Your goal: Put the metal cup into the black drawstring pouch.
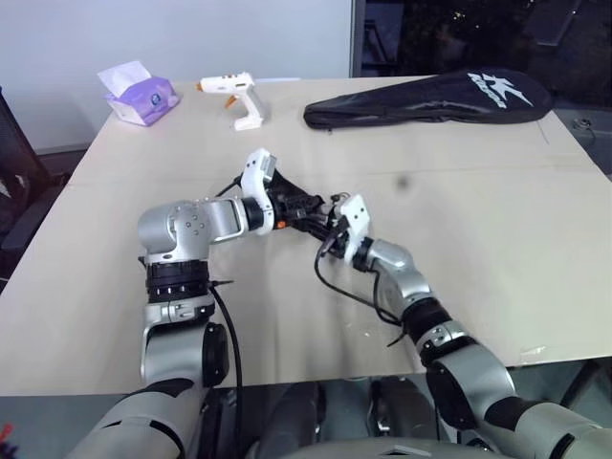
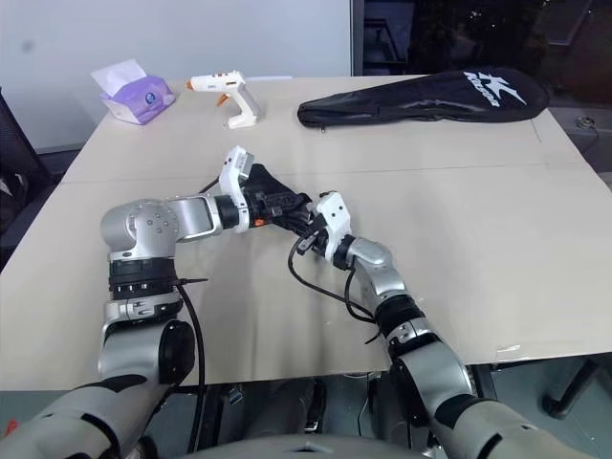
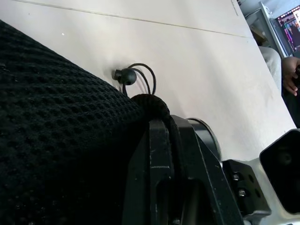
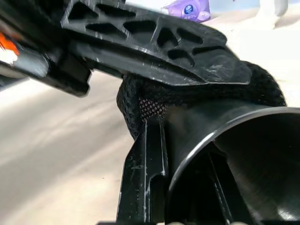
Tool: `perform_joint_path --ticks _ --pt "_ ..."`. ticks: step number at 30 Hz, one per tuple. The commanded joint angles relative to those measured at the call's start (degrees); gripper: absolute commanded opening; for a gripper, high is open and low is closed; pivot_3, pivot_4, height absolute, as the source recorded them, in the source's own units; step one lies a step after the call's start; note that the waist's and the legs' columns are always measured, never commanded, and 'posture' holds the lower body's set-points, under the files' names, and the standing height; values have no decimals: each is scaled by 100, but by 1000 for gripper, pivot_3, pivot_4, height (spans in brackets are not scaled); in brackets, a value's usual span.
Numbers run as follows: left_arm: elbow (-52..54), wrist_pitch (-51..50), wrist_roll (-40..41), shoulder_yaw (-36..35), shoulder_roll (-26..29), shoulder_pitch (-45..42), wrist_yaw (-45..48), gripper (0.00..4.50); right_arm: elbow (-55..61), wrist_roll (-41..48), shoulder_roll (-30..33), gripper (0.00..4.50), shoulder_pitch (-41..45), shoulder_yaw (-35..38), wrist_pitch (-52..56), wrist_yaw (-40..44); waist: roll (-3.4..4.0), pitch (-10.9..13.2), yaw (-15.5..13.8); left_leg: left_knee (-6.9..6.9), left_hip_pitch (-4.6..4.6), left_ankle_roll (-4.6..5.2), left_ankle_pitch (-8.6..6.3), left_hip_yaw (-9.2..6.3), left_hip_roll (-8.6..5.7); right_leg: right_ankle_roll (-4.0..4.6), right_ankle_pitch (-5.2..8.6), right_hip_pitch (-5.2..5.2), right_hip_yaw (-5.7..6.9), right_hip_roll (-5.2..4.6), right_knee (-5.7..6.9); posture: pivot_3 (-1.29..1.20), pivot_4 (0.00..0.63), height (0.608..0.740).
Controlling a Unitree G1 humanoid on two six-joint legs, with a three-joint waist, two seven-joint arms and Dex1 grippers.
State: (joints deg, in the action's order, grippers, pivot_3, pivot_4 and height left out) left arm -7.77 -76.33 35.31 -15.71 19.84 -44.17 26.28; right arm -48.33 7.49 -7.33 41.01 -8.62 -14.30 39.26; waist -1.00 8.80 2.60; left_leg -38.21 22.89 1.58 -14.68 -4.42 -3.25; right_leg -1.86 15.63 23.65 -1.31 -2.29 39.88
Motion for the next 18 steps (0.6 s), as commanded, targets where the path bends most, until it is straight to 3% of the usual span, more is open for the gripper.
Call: perform_joint_path --ticks 1,9,10,15,16,18 --pt "503 -378 453 -189 -121 -56 39 0 -1 -555 -27 24 227 -236 -769 -389 0 1 -4 0 0 0 0 0 0 0 0 0 1 0 -1 0 150 740" --pt "1091 -1491 1310 -662 -496 -559 147 0 299 -1589 356 24 700 -650 -1531 -961 -2 2 9 -1 2 0 0 0 0 0 0 0 2 1 -1 0 150 740" --pt "1103 -1520 1315 -682 -509 -550 136 0 382 -1412 318 24 729 -546 -1452 -913 -2 2 11 0 0 -1 0 0 0 0 0 0 2 2 -2 0 150 740" --pt "1126 -1432 1248 -672 -454 -325 115 0 1437 1174 -303 24 663 785 199 -385 -1 6 25 1 2 -8 1 -4 8 1 0 -1 6 5 -2 0 150 740" --pt "1128 -1420 1249 -684 -465 -312 106 0 1593 1371 -287 24 624 833 400 -292 -1 6 8 -2 2 -7 1 -6 7 1 0 -5 9 4 -4 0 150 740" --pt "1077 -1330 1248 -679 -534 -360 74 0 1670 842 -47 24 559 452 264 -205 -1 6 -8 -2 2 -7 1 -6 5 1 0 -5 7 2 -7 0 150 740"
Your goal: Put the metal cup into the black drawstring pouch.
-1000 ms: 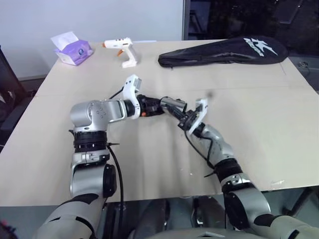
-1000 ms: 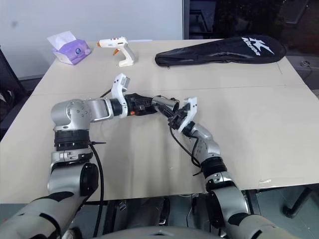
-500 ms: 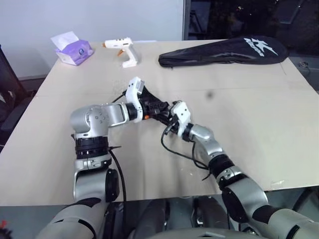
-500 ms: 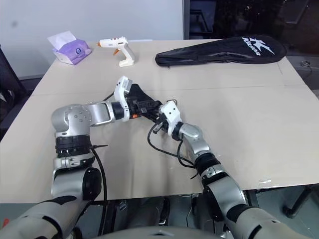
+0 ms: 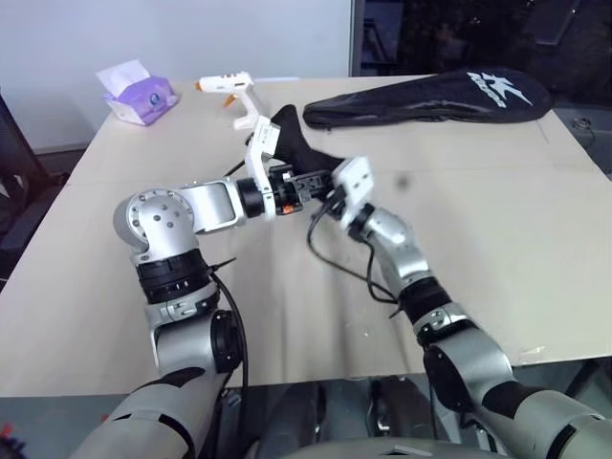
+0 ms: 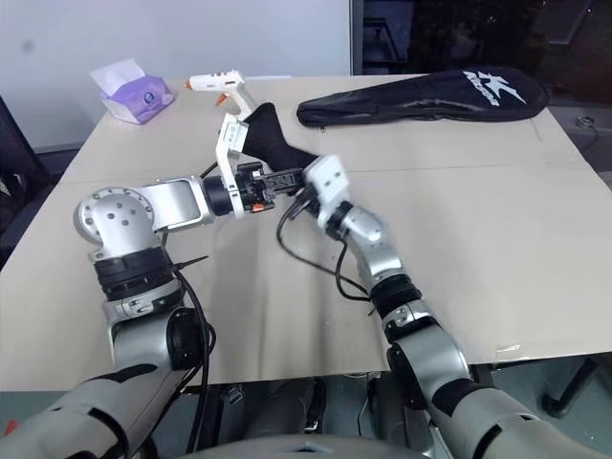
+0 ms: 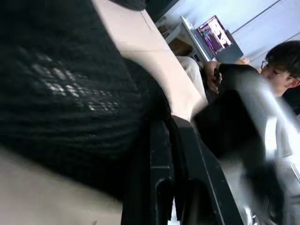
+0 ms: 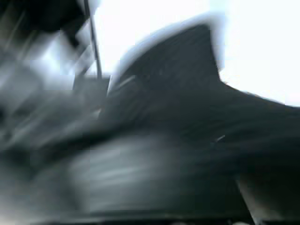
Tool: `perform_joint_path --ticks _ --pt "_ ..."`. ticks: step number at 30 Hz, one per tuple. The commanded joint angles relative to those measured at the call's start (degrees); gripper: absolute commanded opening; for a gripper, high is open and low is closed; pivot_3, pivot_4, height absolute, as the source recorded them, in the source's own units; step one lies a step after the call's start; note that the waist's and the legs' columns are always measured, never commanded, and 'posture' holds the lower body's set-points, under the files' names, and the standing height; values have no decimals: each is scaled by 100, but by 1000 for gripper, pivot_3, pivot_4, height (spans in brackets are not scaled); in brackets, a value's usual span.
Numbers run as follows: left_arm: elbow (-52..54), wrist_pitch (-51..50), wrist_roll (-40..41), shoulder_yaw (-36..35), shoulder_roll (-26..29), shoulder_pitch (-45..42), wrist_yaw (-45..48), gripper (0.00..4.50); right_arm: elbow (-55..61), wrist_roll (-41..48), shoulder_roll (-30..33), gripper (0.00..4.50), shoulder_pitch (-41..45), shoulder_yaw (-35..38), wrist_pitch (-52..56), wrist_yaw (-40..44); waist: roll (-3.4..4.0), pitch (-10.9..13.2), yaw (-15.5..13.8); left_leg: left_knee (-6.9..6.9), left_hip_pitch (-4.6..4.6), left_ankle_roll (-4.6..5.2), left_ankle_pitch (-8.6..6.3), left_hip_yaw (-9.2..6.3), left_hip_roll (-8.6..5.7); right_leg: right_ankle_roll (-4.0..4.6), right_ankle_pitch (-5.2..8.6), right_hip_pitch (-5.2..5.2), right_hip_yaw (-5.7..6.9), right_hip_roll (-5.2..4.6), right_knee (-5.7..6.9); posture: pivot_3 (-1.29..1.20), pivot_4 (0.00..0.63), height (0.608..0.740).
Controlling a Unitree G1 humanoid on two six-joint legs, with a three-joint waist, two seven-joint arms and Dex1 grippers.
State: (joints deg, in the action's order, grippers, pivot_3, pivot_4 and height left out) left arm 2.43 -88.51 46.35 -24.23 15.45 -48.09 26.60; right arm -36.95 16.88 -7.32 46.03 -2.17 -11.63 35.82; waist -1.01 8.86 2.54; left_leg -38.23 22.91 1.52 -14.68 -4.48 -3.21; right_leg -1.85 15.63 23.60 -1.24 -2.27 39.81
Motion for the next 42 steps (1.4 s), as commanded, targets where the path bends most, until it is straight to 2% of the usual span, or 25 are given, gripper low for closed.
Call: perform_joint_path --ticks 1,4,6,9,13,17,18,20,22,23,25,27,28,30,33,39,42 --pt "-8 -18 138 183 -178 -56 7 0 503 -661 124 24 19 -640 -235 249 1 0 -4 1 0 0 0 0 -1 0 0 1 0 0 0 0 150 740" --pt "-171 124 164 143 -403 -326 -99 0 375 -1961 519 24 -35 -1660 -837 415 2 1 -8 3 -1 0 0 1 -4 0 0 3 -1 2 2 0 150 740" --pt "-216 131 209 91 -481 -437 -144 0 285 -2328 628 24 -45 -1920 -1014 383 1 2 17 4 -1 0 0 2 -4 0 1 5 -2 3 2 0 150 740" --pt "-190 74 260 2 -476 -437 -200 0 85 -2597 778 24 -37 -1917 -979 88 0 1 44 8 -2 -1 0 6 -2 0 0 9 -16 6 4 0 150 740" --pt "-149 372 20 214 -237 -29 -179 0 430 -2260 902 24 -235 -1563 -394 113 0 1 44 6 -2 -2 0 4 -2 0 0 8 -15 5 2 0 150 740" --pt "-361 1240 -507 620 134 465 -130 0 1706 -2102 1328 1295 -740 -1372 301 199 0 2 -6 10 -3 -3 -1 2 -1 0 0 7 -14 4 0 0 150 740" --pt "-414 1437 -610 710 201 508 -100 0 2140 -1999 1402 1881 -895 -1333 659 246 0 3 -34 9 -2 -3 -1 2 -2 0 0 8 -14 4 0 0 150 740" --pt "-494 1802 -766 885 332 544 13 0 3191 -1768 1620 2587 -1241 -1322 1449 448 0 3 -44 7 1 -3 -1 0 -3 0 0 8 -11 2 -1 0 150 740" --pt "-614 2091 -869 1004 422 499 104 0 4073 -1886 1861 2587 -1536 -1336 1834 384 1 3 -57 7 3 -4 -2 -4 -2 1 1 8 -8 3 -2 0 150 740" --pt "-651 2204 -906 1086 479 471 193 0 4500 -1710 2038 2587 -1658 -1330 2443 539 0 3 -51 9 4 -4 -2 -4 -2 1 1 9 -8 2 -3 0 150 740" --pt "-696 2313 -940 1176 546 416 280 0 5023 -1338 2266 2587 -1840 -1239 3006 783 0 3 -54 10 1 -5 -3 -3 -2 1 1 7 -9 3 -4 0 150 740" --pt "-714 2396 -958 1285 674 372 429 0 5269 -1218 2288 3081 -1937 -1037 3362 563 0 3 -61 9 1 -5 -3 -5 -2 1 1 6 -6 3 -5 0 150 740" --pt "-703 2427 -965 1343 756 354 514 0 5197 -1419 2326 3315 -1941 -1029 3413 331 0 3 -52 9 2 -4 -4 -5 -2 1 1 6 -7 2 -5 0 150 740" --pt "-670 2447 -942 1422 905 318 672 0 4838 -1816 2388 4194 -1898 -1134 3388 -31 0 3 -45 9 1 -4 -3 -2 -2 1 1 7 -10 2 -4 0 150 740" --pt "-602 2439 -927 1485 1146 264 908 0 3770 -1987 2093 4194 -1605 -1161 3285 -500 0 3 -37 11 -1 -4 -3 -2 -2 2 1 8 -9 3 -2 0 150 740" --pt "-479 2452 -909 1535 1462 183 1154 0 1094 -1976 1303 4194 -727 -1032 2027 -953 2 5 -4 15 -3 -4 -3 5 -1 2 1 10 -17 5 -4 0 150 740" --pt "-358 2408 -868 1509 1530 158 1186 0 178 -1991 1090 4194 -368 -958 1483 -1064 1 5 -20 18 -1 -4 -3 4 -3 2 1 10 -16 3 -7 0 150 740"
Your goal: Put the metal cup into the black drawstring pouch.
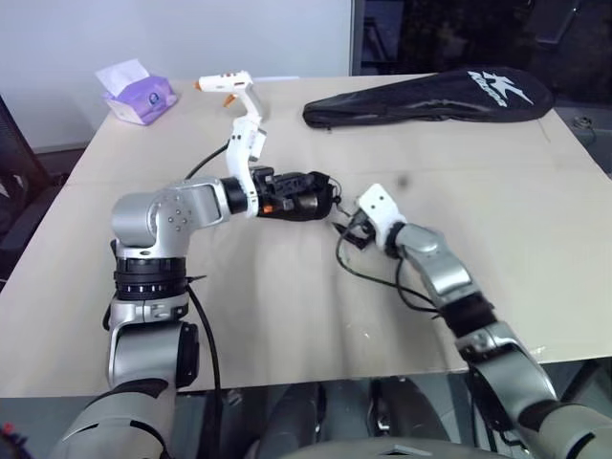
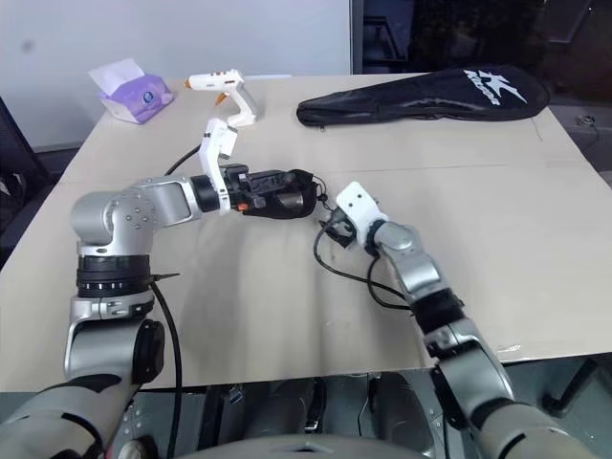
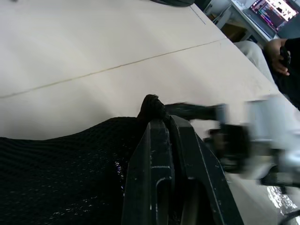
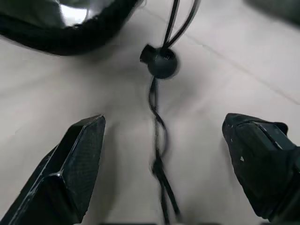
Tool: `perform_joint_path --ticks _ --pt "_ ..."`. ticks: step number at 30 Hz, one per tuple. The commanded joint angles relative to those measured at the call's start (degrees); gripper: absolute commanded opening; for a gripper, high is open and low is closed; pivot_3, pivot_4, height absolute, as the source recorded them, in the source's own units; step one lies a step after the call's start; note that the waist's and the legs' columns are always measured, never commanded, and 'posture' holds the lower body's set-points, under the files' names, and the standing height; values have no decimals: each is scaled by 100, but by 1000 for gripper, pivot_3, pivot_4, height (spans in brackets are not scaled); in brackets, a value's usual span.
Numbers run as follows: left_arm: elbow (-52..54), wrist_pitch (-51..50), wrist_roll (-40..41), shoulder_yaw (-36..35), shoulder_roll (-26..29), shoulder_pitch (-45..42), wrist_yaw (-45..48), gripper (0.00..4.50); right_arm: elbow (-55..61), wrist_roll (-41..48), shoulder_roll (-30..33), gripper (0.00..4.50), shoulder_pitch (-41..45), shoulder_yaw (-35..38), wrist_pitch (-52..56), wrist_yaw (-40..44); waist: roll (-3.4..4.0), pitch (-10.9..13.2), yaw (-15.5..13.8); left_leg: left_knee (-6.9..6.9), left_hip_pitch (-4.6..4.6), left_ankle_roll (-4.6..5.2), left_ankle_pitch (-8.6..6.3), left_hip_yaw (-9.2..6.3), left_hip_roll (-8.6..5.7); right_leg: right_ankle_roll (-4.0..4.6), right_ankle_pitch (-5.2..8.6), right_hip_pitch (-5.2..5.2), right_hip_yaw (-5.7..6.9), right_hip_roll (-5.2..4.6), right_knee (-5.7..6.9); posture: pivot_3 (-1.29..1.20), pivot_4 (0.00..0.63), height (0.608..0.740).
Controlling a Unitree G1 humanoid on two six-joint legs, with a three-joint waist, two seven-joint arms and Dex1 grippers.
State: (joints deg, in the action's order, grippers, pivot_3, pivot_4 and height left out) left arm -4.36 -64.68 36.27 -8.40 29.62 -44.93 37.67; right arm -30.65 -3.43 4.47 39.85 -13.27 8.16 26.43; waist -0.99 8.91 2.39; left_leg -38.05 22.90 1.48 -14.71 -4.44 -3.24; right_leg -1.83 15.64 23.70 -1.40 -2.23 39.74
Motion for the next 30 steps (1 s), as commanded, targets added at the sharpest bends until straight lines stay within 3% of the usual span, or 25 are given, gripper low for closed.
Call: perform_joint_path --ticks 1,5,9,10,12,19,20,21,24,26,30 --pt "362 -12 169 -108 123 -160 70 0 -656 47 -135 4194 333 179 -621 -141 -1 0 -5 0 1 0 0 -1 0 0 0 0 1 0 -1 0 150 740" --pt "461 -47 202 -175 183 -117 32 0 -874 -90 -36 2951 446 195 -901 -228 0 0 -1 0 0 0 0 -2 -1 0 0 -1 1 0 0 0 150 740" --pt "532 48 186 -83 200 -31 67 0 -64 -146 281 1304 77 201 -687 -151 0 0 1 0 1 0 0 -4 -1 0 0 0 3 0 0 0 150 740" --pt "561 83 187 -47 185 -1 88 0 251 -108 366 692 -63 239 -537 -130 0 0 4 0 1 0 0 -3 -1 0 0 0 2 0 0 0 150 740" --pt "559 178 159 20 147 31 116 0 918 -94 556 124 -318 294 -194 -108 0 0 1 1 1 0 0 -4 1 0 0 0 3 1 1 0 150 740" --pt "640 1104 -174 709 106 244 742 0 3546 14 1205 37 -876 521 1454 100 3 2 -8 2 1 0 0 -2 1 0 0 1 -2 1 1 0 150 740" --pt "643 1203 -172 754 72 254 818 570 3863 17 1314 0 -905 550 1683 131 4 2 -20 3 2 0 0 -3 2 0 0 1 0 1 0 0 150 740" --pt "679 1330 -184 828 53 253 933 771 4222 16 1450 0 -912 585 1937 176 4 3 -29 2 3 0 0 -3 2 0 0 1 1 0 0 0 150 740" --pt "622 1889 -534 1190 -7 128 1131 2244 5200 -22 1930 0 -827 679 2679 341 3 2 -53 0 7 1 -1 -5 1 0 0 0 4 -1 -4 0 150 740" --pt "557 2102 -637 1351 -70 7 1288 2979 5649 -37 2196 0 -736 723 3028 441 4 2 -59 0 6 2 -1 -4 1 0 0 -1 3 -1 -6 0 150 740" --pt "205 2667 -958 1687 -371 -309 1476 2979 6312 38 2543 0 -509 789 3726 536 4 3 -73 0 8 2 -1 -4 1 0 1 -1 4 -1 -8 0 150 740"
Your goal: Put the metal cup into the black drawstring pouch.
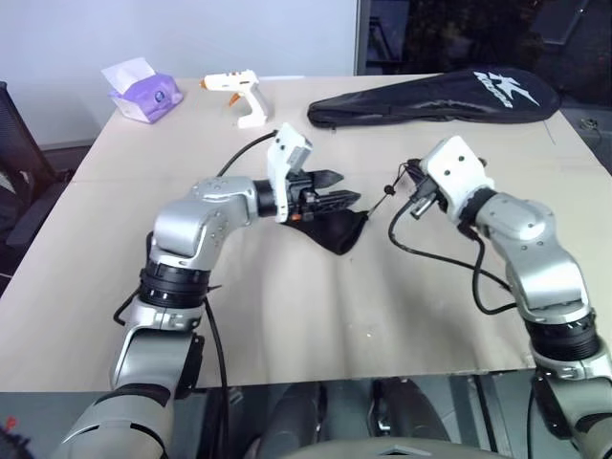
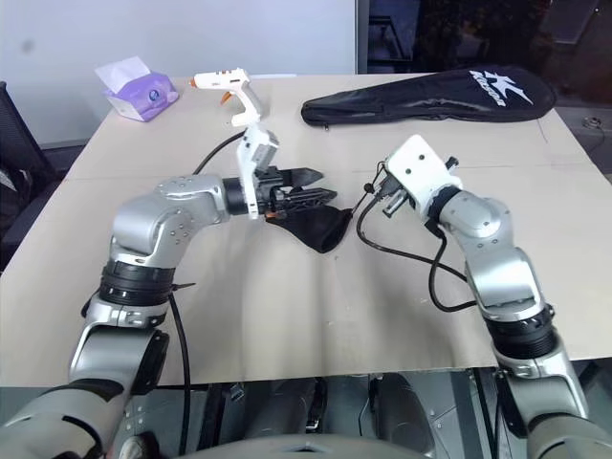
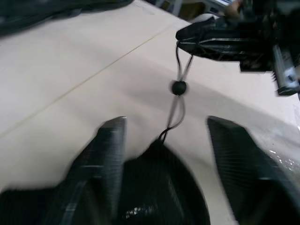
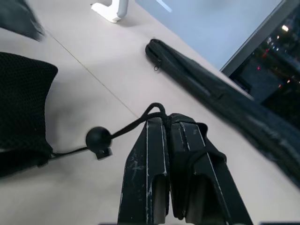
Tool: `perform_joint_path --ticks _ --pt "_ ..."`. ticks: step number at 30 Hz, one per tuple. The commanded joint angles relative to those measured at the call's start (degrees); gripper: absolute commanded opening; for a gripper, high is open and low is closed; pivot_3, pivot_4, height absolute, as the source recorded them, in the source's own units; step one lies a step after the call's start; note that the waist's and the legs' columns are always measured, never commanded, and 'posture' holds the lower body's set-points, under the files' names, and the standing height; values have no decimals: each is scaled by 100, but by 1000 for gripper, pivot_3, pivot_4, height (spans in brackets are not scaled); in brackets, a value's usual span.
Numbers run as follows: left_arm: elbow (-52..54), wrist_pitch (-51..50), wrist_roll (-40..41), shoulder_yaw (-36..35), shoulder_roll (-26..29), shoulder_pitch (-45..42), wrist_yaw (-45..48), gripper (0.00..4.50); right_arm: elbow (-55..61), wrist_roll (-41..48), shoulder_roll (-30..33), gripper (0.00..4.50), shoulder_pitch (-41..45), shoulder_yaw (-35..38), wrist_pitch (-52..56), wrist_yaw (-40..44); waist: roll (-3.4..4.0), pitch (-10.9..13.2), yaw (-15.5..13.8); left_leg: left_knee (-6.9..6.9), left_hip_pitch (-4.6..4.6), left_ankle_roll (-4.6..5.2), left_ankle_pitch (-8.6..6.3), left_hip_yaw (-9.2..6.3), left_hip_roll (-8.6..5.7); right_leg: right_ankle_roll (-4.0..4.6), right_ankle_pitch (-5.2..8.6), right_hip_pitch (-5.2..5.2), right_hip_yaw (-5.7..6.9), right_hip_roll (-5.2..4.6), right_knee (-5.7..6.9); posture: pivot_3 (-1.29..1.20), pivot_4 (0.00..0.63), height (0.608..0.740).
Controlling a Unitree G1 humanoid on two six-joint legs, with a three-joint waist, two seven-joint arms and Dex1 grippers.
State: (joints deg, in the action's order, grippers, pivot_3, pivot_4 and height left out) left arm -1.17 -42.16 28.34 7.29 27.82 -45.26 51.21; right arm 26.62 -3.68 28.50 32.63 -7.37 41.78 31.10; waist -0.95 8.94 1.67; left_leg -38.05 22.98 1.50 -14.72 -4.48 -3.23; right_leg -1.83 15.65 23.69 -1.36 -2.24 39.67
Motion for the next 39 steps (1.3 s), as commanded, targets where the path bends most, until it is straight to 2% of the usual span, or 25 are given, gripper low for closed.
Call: perform_joint_path --ticks 1,5,11,14,18,19,22,25,29,31,37,38,39 --pt "-262 568 -252 197 -332 -369 127 2979 714 75 205 0 262 198 512 78 0 0 -14 0 0 0 0 0 0 0 0 0 0 -1 1 0 150 740" --pt "-774 948 -525 508 -911 -686 200 2979 1060 82 390 0 440 138 952 74 0 0 -83 -4 5 3 -2 -1 -1 0 0 -1 4 -1 -2 0 150 740" --pt "-1370 1255 -805 547 -1394 -1042 175 2979 1235 134 481 0 486 125 1240 39 -3 2 -85 -6 9 5 -2 -2 0 -1 0 0 7 0 -3 0 150 740" --pt "-1547 1262 -783 446 -1495 -1144 228 2178 1297 155 511 0 440 137 1321 9 -3 2 -83 -6 8 5 -2 -1 0 -1 0 0 6 0 -3 0 150 740" --pt "-1576 1198 -787 437 -1476 -1163 329 272 1354 189 555 0 388 162 1392 -37 -3 2 -82 -6 8 5 -2 -2 0 -1 0 0 6 0 -3 0 150 740" --pt "-1581 1201 -812 453 -1474 -1151 339 176 1354 197 564 0 380 167 1398 -52 -3 2 -84 -6 8 5 -2 -2 0 -1 0 0 6 0 -3 0 150 740" --pt "-1614 1132 -893 525 -1470 -1070 325 179 1325 207 544 0 379 252 1453 -149 -3 2 -87 -7 9 5 -2 -2 0 -1 0 0 6 -1 -3 0 150 740" --pt "-1805 1157 -1208 726 -1262 -768 341 179 915 -11 558 0 366 826 1668 -599 -3 1 -85 -7 9 5 -2 -2 0 -1 1 0 7 -1 -3 0 150 740" --pt "-1989 1260 -1657 942 -820 -288 380 179 182 -319 1132 0 -15 1459 1400 -930 -2 2 -97 -6 6 5 -2 0 -1 -1 0 -1 5 0 -2 0 150 740" --pt "-2011 1364 -1834 997 -610 -92 387 179 -101 -452 1491 0 -394 1502 1103 -946 -4 1 -110 -5 9 5 -2 -3 1 0 1 0 8 0 -4 0 150 740" --pt "-1948 1894 -2007 844 -607 43 87 179 33 373 865 0 -804 1583 984 -731 3 0 -50 -4 -1 8 -4 11 4 -1 1 -2 -10 1 3 0 150 740" --pt "-1821 1886 -1916 749 -569 97 135 679 145 569 652 0 -964 1641 1022 -684 3 0 -53 -4 -3 8 -4 10 6 -1 1 -3 -7 4 3 0 150 740" --pt "-1649 1820 -1754 620 -526 170 231 1199 258 723 530 313 -1202 1626 932 -575 2 0 -55 -4 -3 8 -4 9 7 -1 1 -4 -6 4 4 0 150 740"
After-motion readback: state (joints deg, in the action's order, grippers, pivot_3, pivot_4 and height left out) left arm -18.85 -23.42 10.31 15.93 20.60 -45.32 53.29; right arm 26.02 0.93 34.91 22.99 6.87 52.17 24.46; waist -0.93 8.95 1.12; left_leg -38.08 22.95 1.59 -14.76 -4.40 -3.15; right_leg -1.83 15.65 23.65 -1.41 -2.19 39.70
